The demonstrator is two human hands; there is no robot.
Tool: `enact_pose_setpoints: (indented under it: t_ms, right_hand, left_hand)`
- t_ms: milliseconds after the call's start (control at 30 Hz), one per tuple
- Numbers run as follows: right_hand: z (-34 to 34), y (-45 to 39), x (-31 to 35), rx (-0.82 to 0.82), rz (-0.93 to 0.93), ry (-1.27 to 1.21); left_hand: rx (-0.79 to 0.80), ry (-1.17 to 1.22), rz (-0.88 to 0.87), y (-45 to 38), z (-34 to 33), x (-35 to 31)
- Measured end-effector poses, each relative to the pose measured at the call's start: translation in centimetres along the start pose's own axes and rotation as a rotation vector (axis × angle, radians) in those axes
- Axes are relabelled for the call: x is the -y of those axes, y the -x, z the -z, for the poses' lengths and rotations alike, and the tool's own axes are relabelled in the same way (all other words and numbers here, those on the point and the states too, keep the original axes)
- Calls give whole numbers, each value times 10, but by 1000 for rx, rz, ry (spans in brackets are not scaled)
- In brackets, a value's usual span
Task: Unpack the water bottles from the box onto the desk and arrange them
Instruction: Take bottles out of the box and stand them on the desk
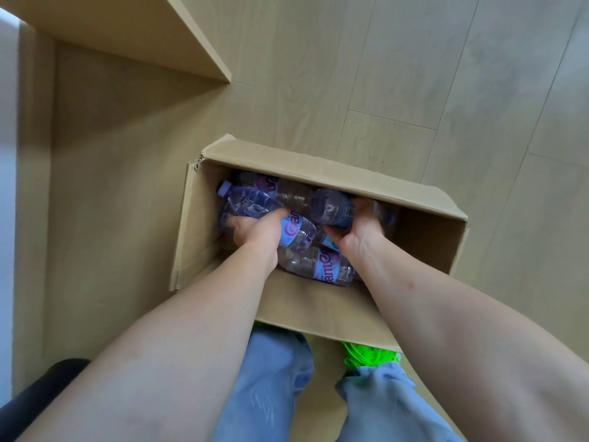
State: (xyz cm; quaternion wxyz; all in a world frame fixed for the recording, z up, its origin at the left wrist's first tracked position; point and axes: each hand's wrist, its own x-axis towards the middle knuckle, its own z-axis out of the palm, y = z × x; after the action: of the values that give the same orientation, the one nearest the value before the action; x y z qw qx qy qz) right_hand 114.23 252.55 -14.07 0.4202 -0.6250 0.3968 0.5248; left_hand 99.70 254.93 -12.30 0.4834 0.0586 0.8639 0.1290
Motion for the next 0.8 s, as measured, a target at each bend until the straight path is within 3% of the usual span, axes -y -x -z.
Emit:
enact_pose_setpoints:
  t_ms: [267,567,800]
  right_hand:
    - [-11,-2,-5,7,-24,16]
    - [6,12,2,-43,-48,33]
    - [-17,31,-9,131,-132,4]
  left_hand:
    - [-9,-70,15,-1,6,3]
    - [127,-68,20,9,17,1]
    - [145,-58,-17,9,19,5]
